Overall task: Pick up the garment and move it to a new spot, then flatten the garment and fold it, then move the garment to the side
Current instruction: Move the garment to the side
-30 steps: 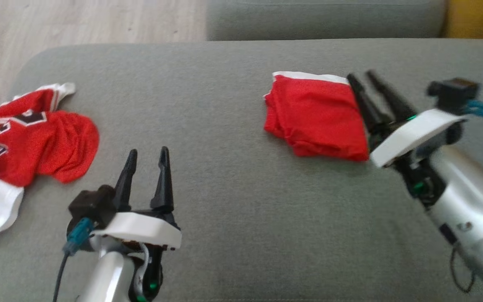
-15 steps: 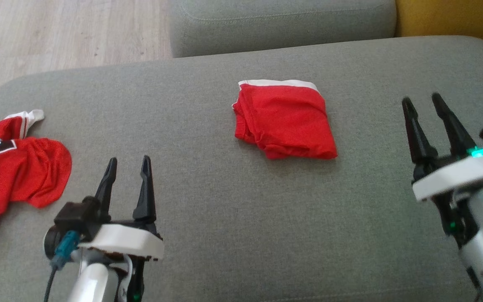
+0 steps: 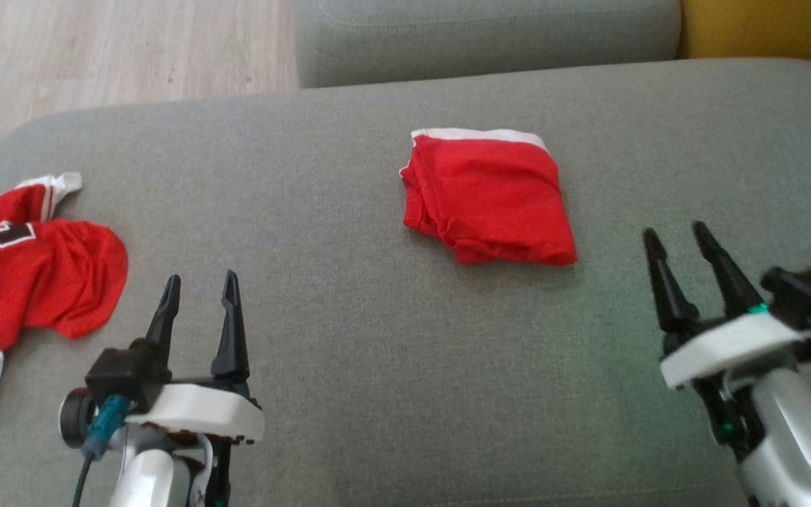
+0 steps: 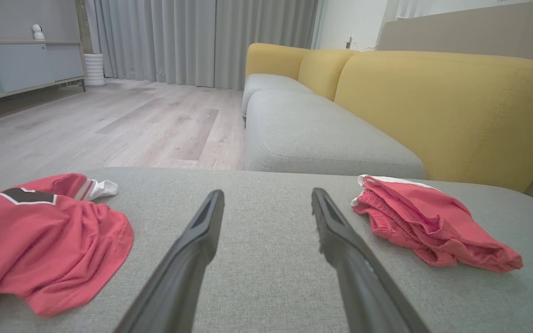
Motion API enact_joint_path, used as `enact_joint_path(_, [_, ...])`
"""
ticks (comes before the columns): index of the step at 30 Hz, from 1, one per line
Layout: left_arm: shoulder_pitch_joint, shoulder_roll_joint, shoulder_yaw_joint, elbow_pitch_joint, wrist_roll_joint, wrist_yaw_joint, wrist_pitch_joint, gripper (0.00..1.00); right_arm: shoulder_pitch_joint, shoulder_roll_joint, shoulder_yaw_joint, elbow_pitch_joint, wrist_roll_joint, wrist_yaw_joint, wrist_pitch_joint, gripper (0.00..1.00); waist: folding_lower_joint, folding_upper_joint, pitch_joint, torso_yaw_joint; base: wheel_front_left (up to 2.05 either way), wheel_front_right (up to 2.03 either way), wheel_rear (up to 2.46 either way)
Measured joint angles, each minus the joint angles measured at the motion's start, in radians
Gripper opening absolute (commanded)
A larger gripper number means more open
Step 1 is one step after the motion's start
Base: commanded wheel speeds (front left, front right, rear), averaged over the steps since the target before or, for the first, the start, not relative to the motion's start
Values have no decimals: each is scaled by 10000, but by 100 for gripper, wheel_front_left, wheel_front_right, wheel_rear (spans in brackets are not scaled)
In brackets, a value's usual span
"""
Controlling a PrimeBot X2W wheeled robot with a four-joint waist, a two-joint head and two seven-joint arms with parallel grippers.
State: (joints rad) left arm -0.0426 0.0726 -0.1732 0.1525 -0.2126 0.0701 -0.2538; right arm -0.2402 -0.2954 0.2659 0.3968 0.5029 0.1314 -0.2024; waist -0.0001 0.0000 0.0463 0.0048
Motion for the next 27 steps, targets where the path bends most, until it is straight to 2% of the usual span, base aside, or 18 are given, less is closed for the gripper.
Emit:
enact_joint_path(3, [-39,-100,-23,69,31,-96,0,100,-747,65,182,531,270,0,809,100,0,0,144,61,0,0,0])
enact_joint_path(8, [-301,-153,-167,165,86,-288,0,100,-3253,65,535,1814,963,0,2236,100,0,0,422,461,0,0,0])
enact_joint_path(14, [-976,-221,-493,238,86,-355,0,100,-5668,-81,811,4194,1423,0,3452,100,1,0,922,1188,0,0,0])
enact_joint_path(17, [-1107,-230,-648,272,81,-337,0,100,-6285,-136,719,5829,1582,0,4487,100,1,0,1172,1595,0,0,0])
enact_joint_path(23, [-1113,-249,-780,303,12,-221,0,100,-6679,-56,430,8284,1833,0,6268,100,2,0,1577,2267,0,0,0])
enact_joint_path(27, [-1128,-251,-815,301,-86,-138,0,100,-6983,-44,207,8667,1894,0,6441,100,1,0,1792,2476,0,0,0])
